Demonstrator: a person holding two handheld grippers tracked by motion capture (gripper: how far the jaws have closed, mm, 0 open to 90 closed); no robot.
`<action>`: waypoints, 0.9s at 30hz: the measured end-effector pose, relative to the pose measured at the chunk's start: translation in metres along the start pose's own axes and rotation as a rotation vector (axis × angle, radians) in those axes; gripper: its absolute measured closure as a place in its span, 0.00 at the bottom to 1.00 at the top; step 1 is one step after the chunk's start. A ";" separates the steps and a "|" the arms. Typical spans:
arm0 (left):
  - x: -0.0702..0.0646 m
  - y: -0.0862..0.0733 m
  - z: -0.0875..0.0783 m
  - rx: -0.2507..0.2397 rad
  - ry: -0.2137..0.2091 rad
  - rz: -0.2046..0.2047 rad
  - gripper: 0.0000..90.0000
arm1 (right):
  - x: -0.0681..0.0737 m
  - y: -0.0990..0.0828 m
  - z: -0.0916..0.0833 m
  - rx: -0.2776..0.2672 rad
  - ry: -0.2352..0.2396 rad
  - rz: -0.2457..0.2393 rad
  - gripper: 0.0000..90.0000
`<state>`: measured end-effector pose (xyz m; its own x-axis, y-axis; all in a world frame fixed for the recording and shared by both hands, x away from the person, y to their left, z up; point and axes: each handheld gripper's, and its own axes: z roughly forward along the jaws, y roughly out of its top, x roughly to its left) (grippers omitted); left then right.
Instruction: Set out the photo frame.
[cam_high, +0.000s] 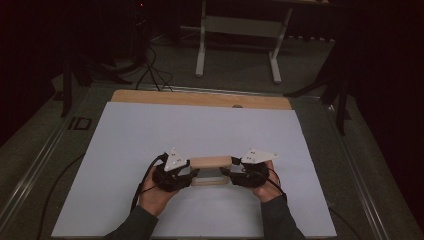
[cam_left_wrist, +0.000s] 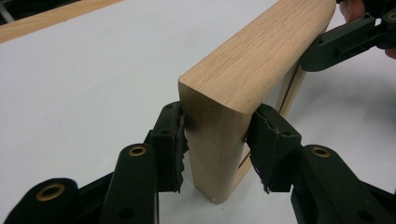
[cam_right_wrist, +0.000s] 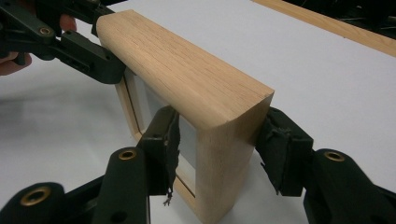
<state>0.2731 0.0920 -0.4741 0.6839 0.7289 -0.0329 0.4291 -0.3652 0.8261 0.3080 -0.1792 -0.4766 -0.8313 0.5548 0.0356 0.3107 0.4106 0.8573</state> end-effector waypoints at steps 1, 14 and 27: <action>0.000 0.000 0.000 -0.003 -0.001 -0.004 0.64 | 0.000 0.001 0.001 0.000 0.001 -0.003 0.56; 0.011 0.000 -0.003 0.000 0.001 -0.008 0.63 | 0.003 0.007 0.009 0.008 -0.015 -0.015 0.56; 0.037 0.007 -0.006 -0.038 -0.003 -0.031 0.61 | -0.001 0.020 0.024 -0.017 -0.016 0.015 0.57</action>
<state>0.2983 0.1195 -0.4660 0.6723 0.7378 -0.0604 0.4274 -0.3203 0.8454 0.3257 -0.1539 -0.4717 -0.8189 0.5725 0.0403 0.3152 0.3898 0.8653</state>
